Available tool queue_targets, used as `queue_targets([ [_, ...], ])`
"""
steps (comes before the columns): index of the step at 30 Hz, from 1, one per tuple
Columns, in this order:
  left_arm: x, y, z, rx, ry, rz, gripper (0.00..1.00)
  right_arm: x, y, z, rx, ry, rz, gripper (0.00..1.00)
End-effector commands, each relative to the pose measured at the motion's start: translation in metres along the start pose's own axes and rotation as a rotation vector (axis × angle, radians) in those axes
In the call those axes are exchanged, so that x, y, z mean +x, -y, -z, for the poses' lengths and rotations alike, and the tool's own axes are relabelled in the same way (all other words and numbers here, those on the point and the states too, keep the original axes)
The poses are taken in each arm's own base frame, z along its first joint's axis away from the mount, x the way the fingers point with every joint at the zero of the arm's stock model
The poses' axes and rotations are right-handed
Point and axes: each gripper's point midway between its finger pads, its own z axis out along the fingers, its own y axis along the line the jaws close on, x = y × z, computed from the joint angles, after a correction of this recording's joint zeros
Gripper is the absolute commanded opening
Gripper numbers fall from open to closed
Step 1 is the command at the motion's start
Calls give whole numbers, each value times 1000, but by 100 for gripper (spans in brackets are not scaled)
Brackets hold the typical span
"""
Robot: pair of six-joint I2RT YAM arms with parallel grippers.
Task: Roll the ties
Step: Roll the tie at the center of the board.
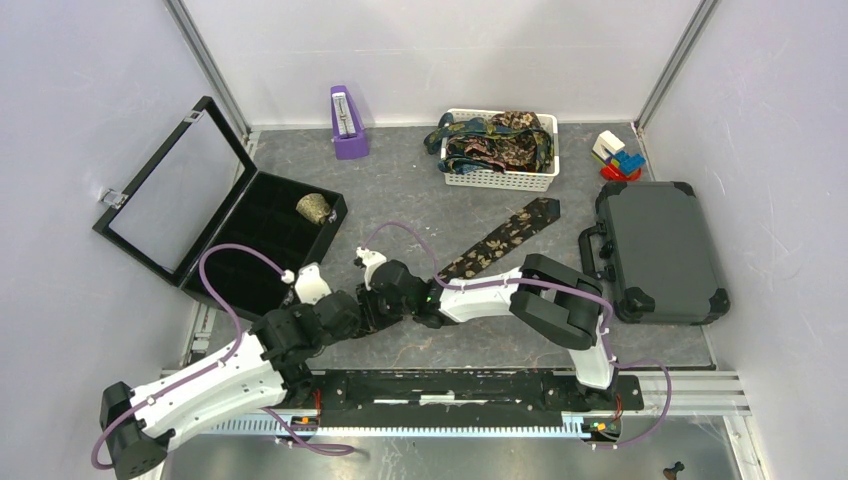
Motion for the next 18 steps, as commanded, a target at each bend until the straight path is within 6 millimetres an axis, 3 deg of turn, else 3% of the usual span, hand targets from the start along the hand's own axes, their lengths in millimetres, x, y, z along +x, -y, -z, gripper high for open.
queue_targets([
  [1, -19, 19, 10, 40, 44, -4, 2, -13, -29, -7, -103, 37, -14, 17],
  [10, -18, 16, 8, 3, 38, -43, 2, -8, -36, -14, -147, 35, -42, 17],
  [18, -13, 10, 0, -37, 34, -60, 2, -3, -23, -5, -110, 35, -28, 17],
])
